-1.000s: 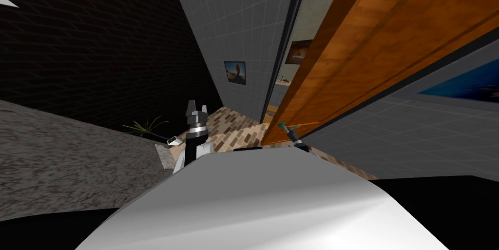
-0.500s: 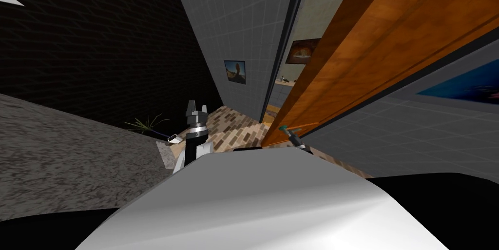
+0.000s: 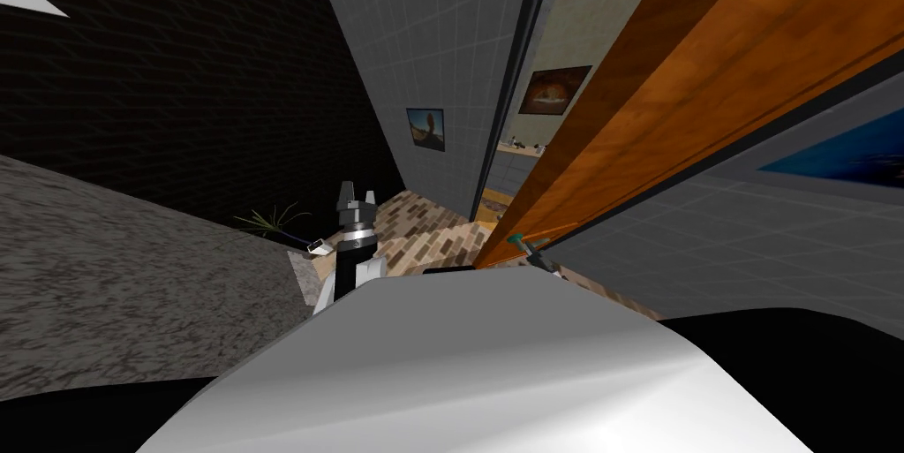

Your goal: Pull the door open

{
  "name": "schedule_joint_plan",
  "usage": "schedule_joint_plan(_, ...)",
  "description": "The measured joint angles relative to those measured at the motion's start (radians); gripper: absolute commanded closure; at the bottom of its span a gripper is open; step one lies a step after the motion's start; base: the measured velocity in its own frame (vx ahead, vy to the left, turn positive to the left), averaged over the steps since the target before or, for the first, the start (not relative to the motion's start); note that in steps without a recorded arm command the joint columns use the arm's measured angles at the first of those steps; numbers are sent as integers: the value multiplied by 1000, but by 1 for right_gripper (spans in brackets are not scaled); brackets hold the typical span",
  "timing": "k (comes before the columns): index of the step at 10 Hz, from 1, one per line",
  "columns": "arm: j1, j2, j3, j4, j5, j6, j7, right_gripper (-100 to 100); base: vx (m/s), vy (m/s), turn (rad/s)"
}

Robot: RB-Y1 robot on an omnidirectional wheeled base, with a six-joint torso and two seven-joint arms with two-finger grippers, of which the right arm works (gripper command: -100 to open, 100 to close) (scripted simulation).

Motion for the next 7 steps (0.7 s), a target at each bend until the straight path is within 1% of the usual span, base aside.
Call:
schedule_joint_plan(1, 16, -3, -3, -14, 4, -15, -6, 100, -33, -22, 60)
schedule_joint_plan(2, 29, -6, -6, -14, 7, -36, -8, 100, -24, -13, 30)
schedule_joint_plan(3, 33, -8, -7, -12, 10, -50, -8, 100, 1, -4, 24)
schedule_joint_plan(4, 31, -8, -7, -12, 11, -50, -8, 100, 4, -20, 85)
schedule_joint_plan(5, 35, -9, -8, -8, 15, -59, -7, 100, 8, -22, 94)
schedule_joint_plan(6, 36, -10, -9, 0, 19, -75, -4, 100, -3, -16, 62)
schedule_joint_plan(7, 40, -12, -10, 0, 23, -85, -3, 100, -14, -15, 50)
